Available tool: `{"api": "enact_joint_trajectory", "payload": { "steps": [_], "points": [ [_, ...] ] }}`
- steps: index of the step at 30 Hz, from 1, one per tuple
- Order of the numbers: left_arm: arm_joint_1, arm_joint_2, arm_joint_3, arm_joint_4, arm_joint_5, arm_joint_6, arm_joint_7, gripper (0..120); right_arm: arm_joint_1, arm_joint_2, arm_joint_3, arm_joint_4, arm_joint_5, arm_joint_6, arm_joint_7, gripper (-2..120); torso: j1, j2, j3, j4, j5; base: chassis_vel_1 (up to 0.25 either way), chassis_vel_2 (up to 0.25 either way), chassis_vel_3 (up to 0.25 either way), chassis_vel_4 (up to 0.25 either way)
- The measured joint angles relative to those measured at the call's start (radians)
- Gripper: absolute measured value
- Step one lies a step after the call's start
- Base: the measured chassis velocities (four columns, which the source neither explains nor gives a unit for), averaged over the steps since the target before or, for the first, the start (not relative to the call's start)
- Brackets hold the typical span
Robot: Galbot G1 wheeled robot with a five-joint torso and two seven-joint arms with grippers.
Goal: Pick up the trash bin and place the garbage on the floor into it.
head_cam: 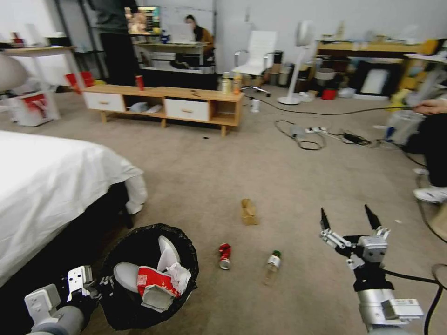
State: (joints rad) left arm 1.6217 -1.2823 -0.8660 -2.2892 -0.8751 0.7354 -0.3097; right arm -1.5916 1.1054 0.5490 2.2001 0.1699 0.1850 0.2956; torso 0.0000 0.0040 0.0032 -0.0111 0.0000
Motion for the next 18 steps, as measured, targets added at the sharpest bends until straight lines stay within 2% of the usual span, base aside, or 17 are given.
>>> {"api": "enact_joint_trajectory", "payload": {
  "steps": [6, 9, 18],
  "points": [
    [0.000, -0.001, -0.002, 0.000, 0.009, 0.000, 0.008, 1, 0.006, -0.003, 0.004, -0.009, -0.005, 0.004, 0.005, 100, 0.000, 0.000, 0.000, 0.0000, 0.0000, -0.090, -0.079, -0.083, -0.074],
    [0.000, -0.001, -0.007, 0.002, 0.019, 0.000, 0.009, 1, 0.019, -0.003, 0.001, -0.016, -0.009, 0.008, 0.008, 100, 0.000, 0.000, 0.000, 0.0010, -0.0001, 0.000, 0.000, 0.000, 0.000],
    [0.006, 0.002, -0.013, 0.004, 0.017, 0.000, 0.003, 1, 0.026, -0.005, -0.001, -0.023, -0.007, 0.015, 0.010, 100, 0.000, 0.000, 0.000, 0.0004, 0.0000, 0.000, 0.000, 0.000, 0.000]
  ]
}}
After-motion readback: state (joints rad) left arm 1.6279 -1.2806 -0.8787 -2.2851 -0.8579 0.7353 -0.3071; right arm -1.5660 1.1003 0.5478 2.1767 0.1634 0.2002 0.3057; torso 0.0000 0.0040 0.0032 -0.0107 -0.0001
